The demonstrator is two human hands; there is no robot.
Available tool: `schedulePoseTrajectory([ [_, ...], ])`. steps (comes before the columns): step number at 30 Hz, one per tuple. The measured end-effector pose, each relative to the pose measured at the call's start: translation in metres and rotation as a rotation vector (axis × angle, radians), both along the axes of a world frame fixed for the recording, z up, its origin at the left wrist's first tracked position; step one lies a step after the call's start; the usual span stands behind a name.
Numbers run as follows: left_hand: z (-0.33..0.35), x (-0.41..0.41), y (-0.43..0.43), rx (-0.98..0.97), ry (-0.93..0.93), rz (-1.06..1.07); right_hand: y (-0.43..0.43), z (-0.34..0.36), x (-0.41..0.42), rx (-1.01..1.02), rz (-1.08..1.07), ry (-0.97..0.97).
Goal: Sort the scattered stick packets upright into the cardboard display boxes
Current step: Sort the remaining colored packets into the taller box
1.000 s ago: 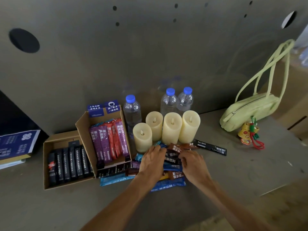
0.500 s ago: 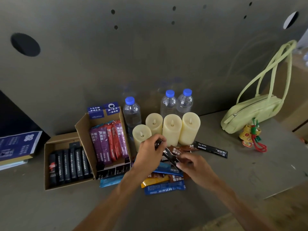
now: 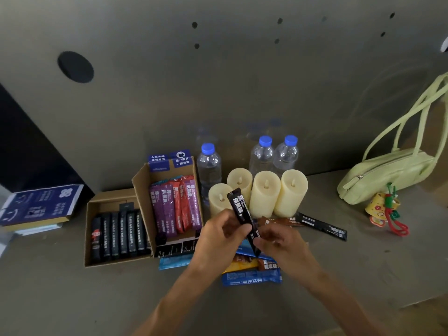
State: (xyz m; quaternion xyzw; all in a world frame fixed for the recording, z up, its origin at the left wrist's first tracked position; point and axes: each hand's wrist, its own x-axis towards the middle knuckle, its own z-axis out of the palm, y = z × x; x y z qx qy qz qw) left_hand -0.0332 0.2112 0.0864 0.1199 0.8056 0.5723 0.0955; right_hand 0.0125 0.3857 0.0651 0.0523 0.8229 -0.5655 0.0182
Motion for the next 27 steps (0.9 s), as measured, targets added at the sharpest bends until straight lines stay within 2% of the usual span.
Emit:
schedulePoseTrajectory([
  [6, 0.002, -0.002, -0.048, -0.055, 0.098, 0.264, -0.040, -0.011, -0.018, 0.003, 0.011, -0.012],
  [10, -0.008, -0.025, -0.079, -0.206, 0.123, 0.380, -0.064, -0.023, -0.034, 0.051, 0.024, -0.072],
  [13, -0.023, -0.047, -0.087, -0.343, 0.133, 0.383, -0.084, -0.029, -0.041, 0.100, 0.052, -0.068],
  [20, -0.038, -0.065, -0.080, -0.372, 0.133, 0.388, -0.101, -0.041, -0.049, 0.206, 0.061, -0.025],
  [24, -0.043, -0.068, -0.083, -0.475, 0.219, 0.356, -0.103, -0.043, -0.050, 0.222, 0.070, -0.028],
  [27, -0.050, -0.064, -0.085, -0.647, 0.323, 0.269, -0.105, -0.041, -0.052, 0.215, 0.066, -0.033],
])
